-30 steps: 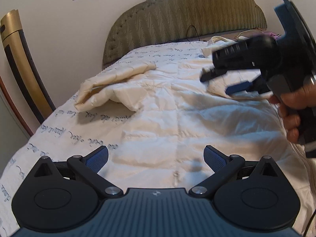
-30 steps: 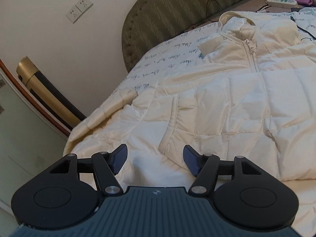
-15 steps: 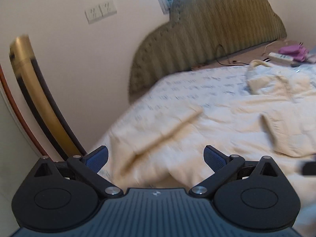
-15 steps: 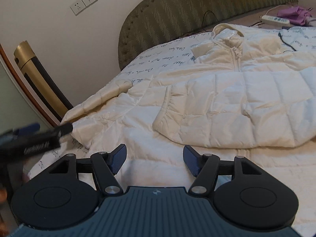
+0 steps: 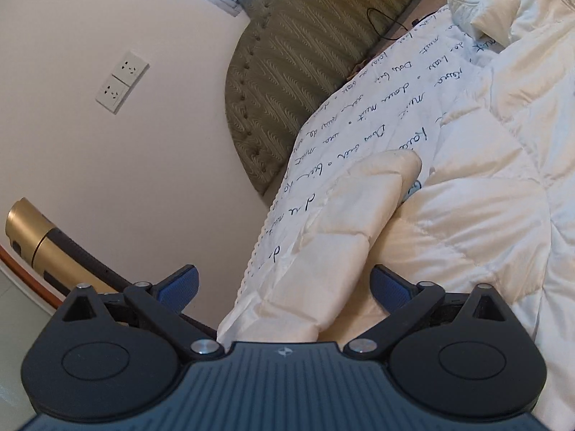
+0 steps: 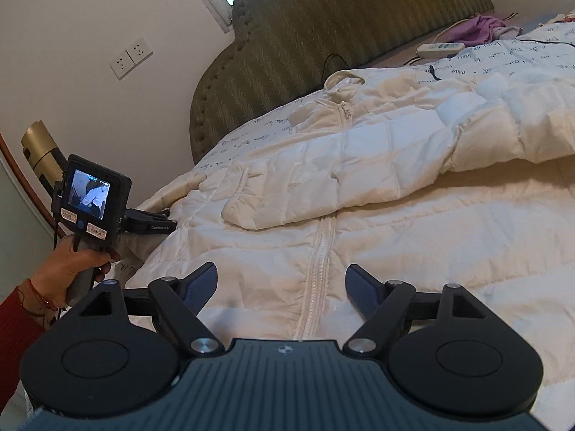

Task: Fold small clothes
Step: 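Reach the left tool to the other sleeve cuff and close on it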

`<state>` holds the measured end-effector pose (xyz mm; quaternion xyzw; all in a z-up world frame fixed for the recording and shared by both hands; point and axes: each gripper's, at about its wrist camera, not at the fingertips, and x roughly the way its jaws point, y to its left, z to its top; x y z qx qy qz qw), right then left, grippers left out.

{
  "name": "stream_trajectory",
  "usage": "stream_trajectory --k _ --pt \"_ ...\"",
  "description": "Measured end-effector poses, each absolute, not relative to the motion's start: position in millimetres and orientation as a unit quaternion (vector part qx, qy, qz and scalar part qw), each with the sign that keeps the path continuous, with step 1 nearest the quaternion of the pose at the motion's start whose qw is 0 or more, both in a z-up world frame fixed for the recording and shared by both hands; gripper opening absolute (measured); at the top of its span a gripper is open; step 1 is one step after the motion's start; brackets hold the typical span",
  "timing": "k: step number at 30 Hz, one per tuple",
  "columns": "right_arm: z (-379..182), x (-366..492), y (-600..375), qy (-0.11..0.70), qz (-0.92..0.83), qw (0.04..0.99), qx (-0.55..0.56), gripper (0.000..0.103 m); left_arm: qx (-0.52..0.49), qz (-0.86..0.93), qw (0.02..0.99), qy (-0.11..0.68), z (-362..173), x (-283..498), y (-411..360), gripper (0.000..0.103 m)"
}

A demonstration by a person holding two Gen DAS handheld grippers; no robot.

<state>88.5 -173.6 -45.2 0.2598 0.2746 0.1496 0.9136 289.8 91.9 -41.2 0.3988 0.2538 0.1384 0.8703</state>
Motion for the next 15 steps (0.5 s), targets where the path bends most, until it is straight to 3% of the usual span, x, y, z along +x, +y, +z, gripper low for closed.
stream_trajectory --k 1,3,4,6,9,15 --pt "-48 88 -175 0.271 0.151 0.913 0.263 0.083 0.396 0.135 0.872 0.255 -40 291 92 0.09" --pt "-51 87 -175 0.266 0.156 0.914 0.265 0.085 0.39 0.131 0.872 0.265 -38 296 91 0.058" --pt "-51 87 -173 0.264 0.158 0.914 0.264 0.085 0.384 0.131 0.872 0.274 -38 299 93 0.051" --pt "-53 84 -172 0.26 0.159 0.916 0.259 0.086 0.352 0.128 0.881 0.288 -35 302 98 0.026" --pt "-55 83 -172 0.254 0.165 0.918 0.257 0.089 0.287 0.115 0.906 0.288 -18 299 109 0.015" --pt "-59 82 -177 0.246 0.172 0.913 0.276 0.089 0.189 0.075 0.948 0.246 18 280 121 0.011"
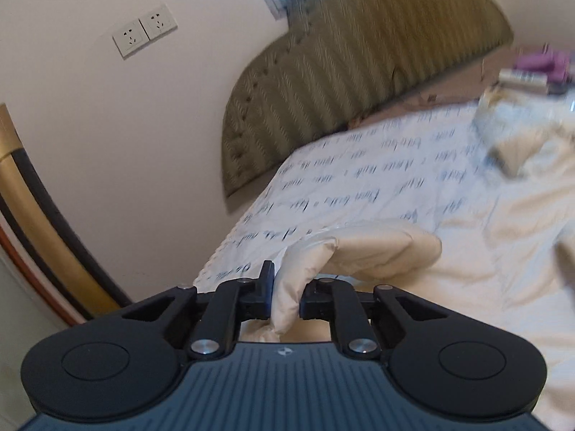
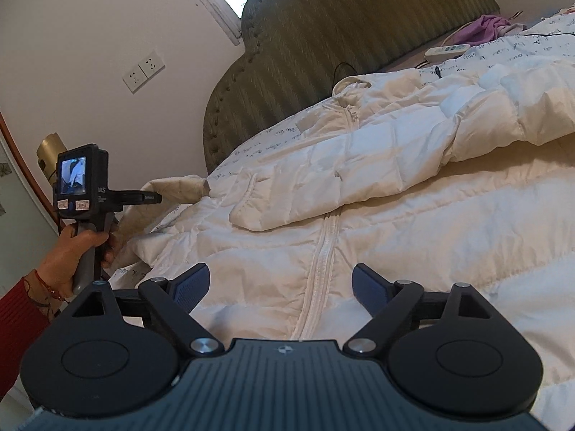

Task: Fold small clothes
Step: 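Reach the left tool to the other sleeve cuff and close on it, then carry the sleeve across the jacket front with the left tool, open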

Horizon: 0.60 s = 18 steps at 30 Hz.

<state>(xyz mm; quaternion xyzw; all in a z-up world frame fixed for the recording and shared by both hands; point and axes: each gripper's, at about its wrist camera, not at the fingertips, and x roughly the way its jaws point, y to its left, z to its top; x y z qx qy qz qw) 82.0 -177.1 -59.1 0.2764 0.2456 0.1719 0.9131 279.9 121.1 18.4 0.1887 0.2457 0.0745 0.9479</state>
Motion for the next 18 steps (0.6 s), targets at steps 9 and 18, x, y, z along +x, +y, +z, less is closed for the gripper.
stream_trajectory --k 9,18 --pt "-62 82 -179 0.242 0.176 0.909 0.289 0.09 0.096 -0.009 0.971 0.217 59 248 98 0.01" --pt "-62 78 -189 0.225 0.183 0.903 0.317 0.09 0.068 -0.11 0.971 0.201 66 223 12 0.01"
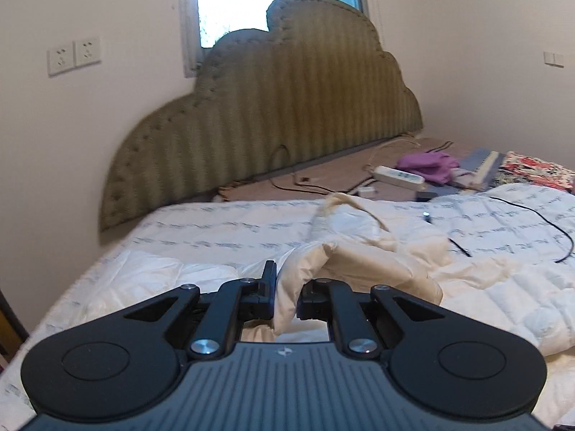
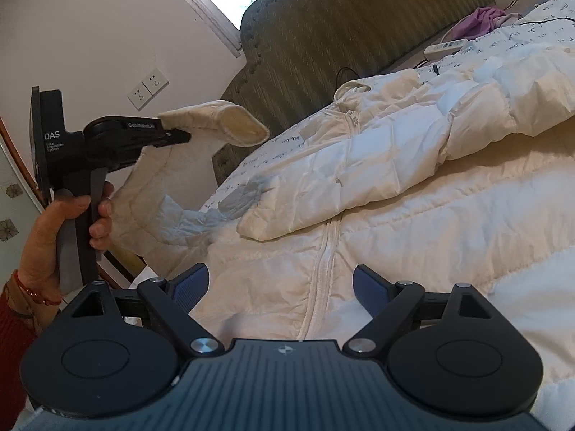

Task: Fold small clothes
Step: 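Carry the sleeve across the jacket front with the left tool, open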

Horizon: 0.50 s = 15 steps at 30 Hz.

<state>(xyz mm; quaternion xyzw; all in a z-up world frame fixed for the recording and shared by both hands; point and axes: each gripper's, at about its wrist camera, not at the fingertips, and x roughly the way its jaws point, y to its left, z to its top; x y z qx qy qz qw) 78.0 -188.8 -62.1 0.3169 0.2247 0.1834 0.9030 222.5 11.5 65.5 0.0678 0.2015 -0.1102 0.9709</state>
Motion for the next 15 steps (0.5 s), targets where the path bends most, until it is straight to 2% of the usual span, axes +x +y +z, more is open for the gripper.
stream_trajectory --k 4,6,10,14,15 --pt "-60 89 -210 0.222 0.218 0.855 0.415 0.095 0.067 -0.13 0.966 0.212 47 213 -10 0.01" --pt "-65 105 -223 0.223 0.251 0.796 0.503 0.1 0.07 -0.136 0.966 0.211 40 205 -16 0.01" --pt "-84 143 -225 0.233 0.287 0.669 0.645 0.101 0.074 -0.136 0.967 0.204 29 190 -19 0.01" --pt "-84 174 -213 0.239 0.265 0.652 0.669 0.101 0.077 -0.145 0.965 0.203 24 179 -17 0.01" --pt "-82 181 -210 0.239 0.264 0.653 0.669 0.098 0.079 -0.148 0.965 0.202 23 176 -17 0.01"
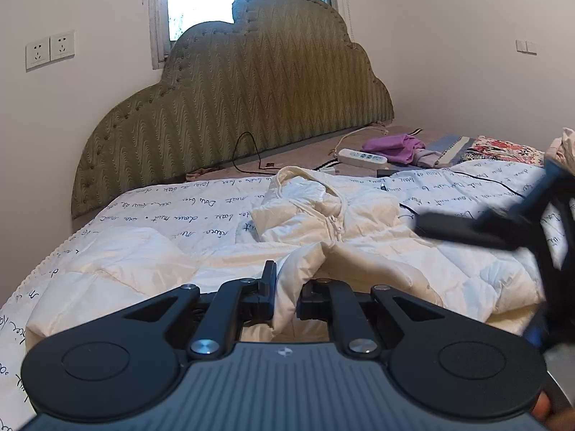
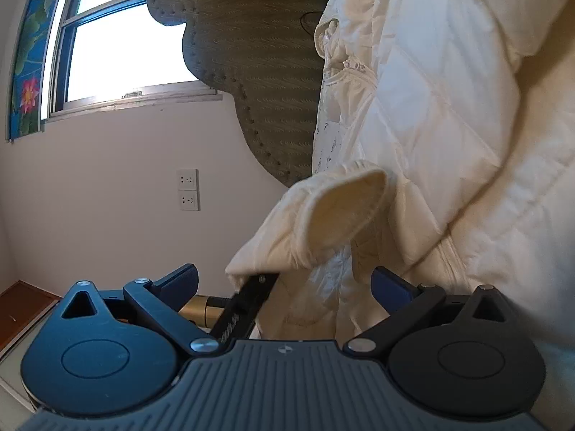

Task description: Fold small clothes

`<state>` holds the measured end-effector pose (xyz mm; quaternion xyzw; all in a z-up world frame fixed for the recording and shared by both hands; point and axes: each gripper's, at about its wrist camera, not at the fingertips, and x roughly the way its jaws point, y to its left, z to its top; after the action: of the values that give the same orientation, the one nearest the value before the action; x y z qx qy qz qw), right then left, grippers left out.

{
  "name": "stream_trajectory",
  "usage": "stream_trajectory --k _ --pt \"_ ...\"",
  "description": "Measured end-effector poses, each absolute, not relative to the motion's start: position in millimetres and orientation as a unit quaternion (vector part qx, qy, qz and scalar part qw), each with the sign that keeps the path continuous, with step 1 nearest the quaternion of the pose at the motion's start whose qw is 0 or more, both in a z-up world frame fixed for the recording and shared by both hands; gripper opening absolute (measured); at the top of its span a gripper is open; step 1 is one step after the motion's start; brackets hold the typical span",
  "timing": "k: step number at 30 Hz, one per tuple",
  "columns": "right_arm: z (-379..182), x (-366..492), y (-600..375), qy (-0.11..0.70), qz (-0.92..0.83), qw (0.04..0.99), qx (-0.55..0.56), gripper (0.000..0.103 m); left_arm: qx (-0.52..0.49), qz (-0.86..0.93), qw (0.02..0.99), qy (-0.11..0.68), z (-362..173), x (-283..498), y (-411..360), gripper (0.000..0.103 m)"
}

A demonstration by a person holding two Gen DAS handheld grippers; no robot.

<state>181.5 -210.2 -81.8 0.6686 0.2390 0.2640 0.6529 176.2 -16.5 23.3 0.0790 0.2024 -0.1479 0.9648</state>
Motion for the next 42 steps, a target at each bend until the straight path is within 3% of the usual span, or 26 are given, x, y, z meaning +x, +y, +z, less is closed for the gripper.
stream_trajectory --k 2,4,7,8,10,11,12,13,18,30,34,37,42 --pt "-78 193 -207 0.235 0.262 0.653 0.67 0.09 0.083 -0.151 0.964 0.202 22 172 -15 0.01" --pt "-69 202 -206 0.233 0.252 0.673 0.655 0.06 0.087 -0.153 0.963 0.202 20 169 -15 0.01" --pt "-55 210 -209 0.255 0.219 0.722 0.605 0.029 0.105 -0.15 0.962 0.204 17 167 -16 0.013" --pt "-51 212 -211 0.259 0.212 0.735 0.59 0.025 0.115 -0.149 0.96 0.208 16 166 -17 0.02" --pt "-39 214 -213 0.265 0.188 0.776 0.541 0.02 0.128 -0.14 0.96 0.206 14 163 -16 0.047" --pt "-32 214 -216 0.265 0.174 0.798 0.512 0.019 0.133 -0.13 0.963 0.196 14 159 -13 0.076" --pt "-24 214 -219 0.263 0.157 0.823 0.478 0.019 0.14 -0.116 0.967 0.179 13 154 -9 0.094" --pt "-17 212 -222 0.259 0.146 0.841 0.451 0.018 0.149 -0.104 0.971 0.158 14 147 -6 0.096" --pt "5 195 -257 0.236 0.084 0.91 0.329 0.018 0.183 -0.089 0.972 0.116 21 133 13 0.097" --pt "-17 184 -281 0.27 0.036 0.937 0.221 0.019 0.189 -0.036 0.962 0.195 4 175 36 0.097" --pt "-23 186 -281 0.299 0.013 0.934 0.196 0.039 0.203 -0.036 0.956 0.208 -2 175 30 0.097" --pt "-15 171 -286 0.274 -0.021 0.941 0.199 0.053 0.211 -0.049 0.956 0.198 2 174 20 0.097" --pt "9 160 -267 0.196 -0.055 0.971 0.124 0.052 0.191 -0.064 0.959 0.202 13 188 -3 0.098"
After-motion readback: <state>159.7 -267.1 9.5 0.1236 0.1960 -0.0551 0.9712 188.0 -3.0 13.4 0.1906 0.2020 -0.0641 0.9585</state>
